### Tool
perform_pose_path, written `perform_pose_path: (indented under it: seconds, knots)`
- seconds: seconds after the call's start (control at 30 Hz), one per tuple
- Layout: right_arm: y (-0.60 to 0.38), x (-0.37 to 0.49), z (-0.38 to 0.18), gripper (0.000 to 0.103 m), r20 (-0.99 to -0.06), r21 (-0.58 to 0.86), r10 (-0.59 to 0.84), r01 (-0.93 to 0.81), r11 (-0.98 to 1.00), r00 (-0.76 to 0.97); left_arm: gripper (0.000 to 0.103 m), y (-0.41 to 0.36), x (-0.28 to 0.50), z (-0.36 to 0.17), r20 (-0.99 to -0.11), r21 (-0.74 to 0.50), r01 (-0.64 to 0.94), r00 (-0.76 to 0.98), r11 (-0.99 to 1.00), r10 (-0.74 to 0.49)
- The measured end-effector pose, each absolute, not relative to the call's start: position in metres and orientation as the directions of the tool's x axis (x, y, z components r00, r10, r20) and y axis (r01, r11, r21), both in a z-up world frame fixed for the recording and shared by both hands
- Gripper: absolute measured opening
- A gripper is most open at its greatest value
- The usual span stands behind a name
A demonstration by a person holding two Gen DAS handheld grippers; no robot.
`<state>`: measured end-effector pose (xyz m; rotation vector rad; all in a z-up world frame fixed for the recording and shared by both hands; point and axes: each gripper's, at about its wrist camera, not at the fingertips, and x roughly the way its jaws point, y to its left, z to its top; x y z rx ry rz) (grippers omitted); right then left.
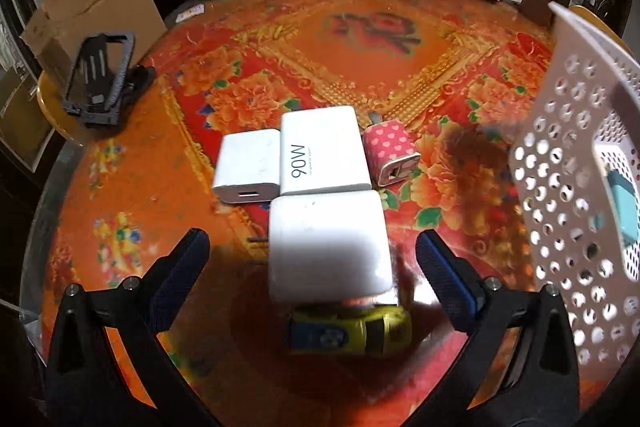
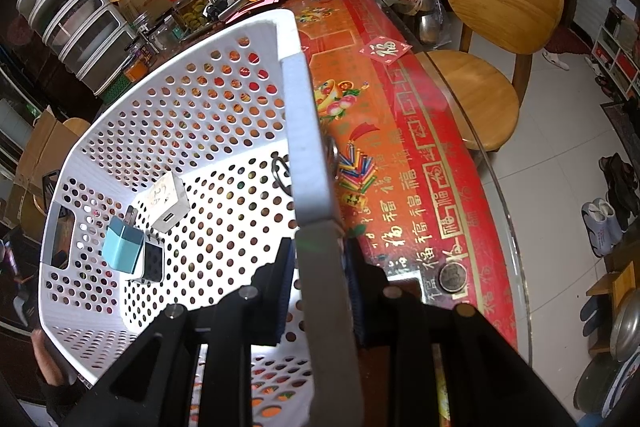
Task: Organize rigid objects
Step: 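Grasp the large white charger with the left tool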
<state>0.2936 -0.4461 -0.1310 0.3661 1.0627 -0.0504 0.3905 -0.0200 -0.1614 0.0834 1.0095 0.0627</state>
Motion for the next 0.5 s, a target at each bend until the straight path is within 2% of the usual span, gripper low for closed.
perform_pose_path:
  seconds: [0.1, 0.17, 0.37, 0.5]
  knots:
    - [-0.446, 0.294, -0.131, 0.025, -0.861, 0.269, 0.134, 0.215, 0.939, 0.491, 0.082, -0.023, 0.396, -0.169, -0.849, 0.105, -0.026, 0.518, 0.994, 0.103]
    - [-0.446, 0.294, -0.131, 0.025, -0.861, 0.269, 0.134, 0.215, 0.939, 0.491, 0.070, -0.017, 0.396, -0.171, -0.853, 0.065, -0.033, 0.517, 0.997, 0.073]
    - [-0.446, 0.293, -0.131, 0.025, -0.861, 0.268, 0.134, 0.213, 0.940, 0.491, 0.069, -0.005, 0.391, -0.168, -0.837, 0.043, -0.052, 0.543, 0.998, 0.064]
    - [-0.445, 0.293, -0.131, 0.025, -0.861, 0.267, 0.133, 0.213, 0.940, 0.491, 0.069, 0.002, 0.380, -0.149, -0.792, 0.056, -0.065, 0.604, 0.996, 0.084]
